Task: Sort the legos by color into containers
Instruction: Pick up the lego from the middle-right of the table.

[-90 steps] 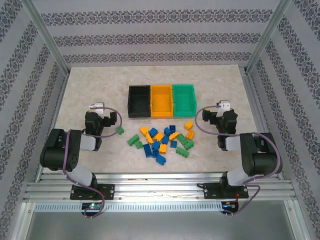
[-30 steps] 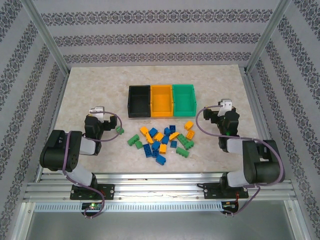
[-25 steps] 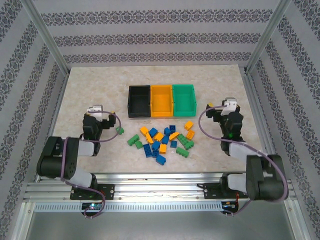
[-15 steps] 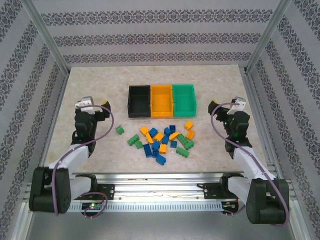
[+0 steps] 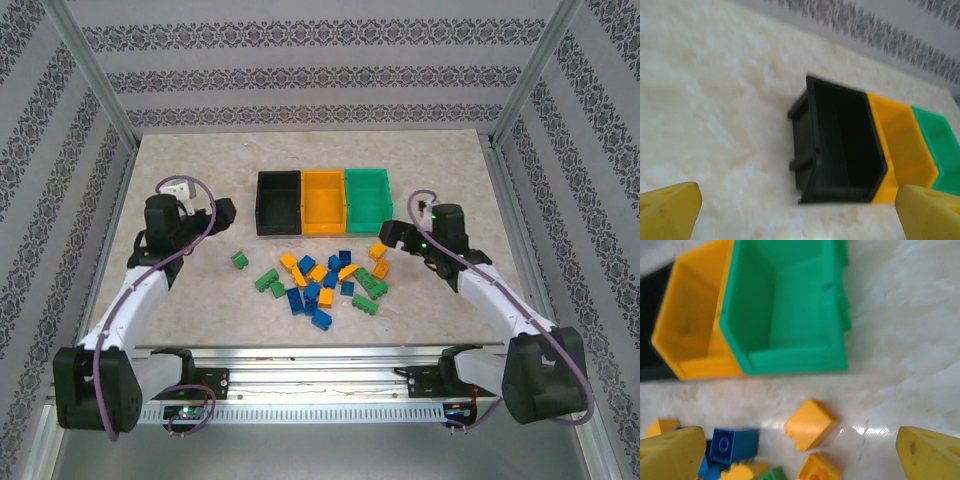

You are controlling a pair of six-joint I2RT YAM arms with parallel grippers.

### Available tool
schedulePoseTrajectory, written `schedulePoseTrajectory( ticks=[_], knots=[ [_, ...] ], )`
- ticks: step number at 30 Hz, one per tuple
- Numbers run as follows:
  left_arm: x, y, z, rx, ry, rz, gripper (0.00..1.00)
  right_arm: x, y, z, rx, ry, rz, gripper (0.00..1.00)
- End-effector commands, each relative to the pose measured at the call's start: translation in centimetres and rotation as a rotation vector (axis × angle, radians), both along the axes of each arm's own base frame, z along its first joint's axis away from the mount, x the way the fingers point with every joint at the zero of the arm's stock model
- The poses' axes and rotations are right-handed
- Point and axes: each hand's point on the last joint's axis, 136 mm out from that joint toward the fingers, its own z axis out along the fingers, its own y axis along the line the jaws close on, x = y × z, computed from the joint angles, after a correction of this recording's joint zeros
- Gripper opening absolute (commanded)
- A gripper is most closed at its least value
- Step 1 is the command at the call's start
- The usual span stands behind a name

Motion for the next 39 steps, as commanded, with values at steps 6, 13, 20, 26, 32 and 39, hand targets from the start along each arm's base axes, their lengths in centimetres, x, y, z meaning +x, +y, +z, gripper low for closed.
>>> schedulePoseTrajectory(
  ticks=[6,13,20,26,32,39],
  knots=[
    [-3.8,-1.7,-3.1,-0.072,0.408,-0.105,0.99,-3.2,0.6,-4.8,-0.339,0.262,0.102,0.90],
    [-2.5,-3.1,-3.5,-0.113,0.459,-0.194,0.99,-1.1,2.6,-6.6,-0.285,0.348,0.097,0.80],
    [-1.8,-3.9,-4.6,-0.165,0.468,-0.215,0.99,1.1,3.1,-7.8,-0.309,0.384,0.065,0.79],
    [-2.3,-4.2,-3.8,-0.195,0.419,-0.216,0.99,1.3,3.3,-9.9,-0.348,0.457,0.083,0.67],
    [-2.3,-4.3,-3.9,-0.214,0.416,-0.204,0.99,0.9,3.5,-10.4,-0.354,0.469,0.084,0.49],
    [-2.1,-4.2,-4.3,-0.228,0.424,-0.185,0.99,0.6,3.2,-8.4,-0.342,0.417,0.079,0.32]
  ],
)
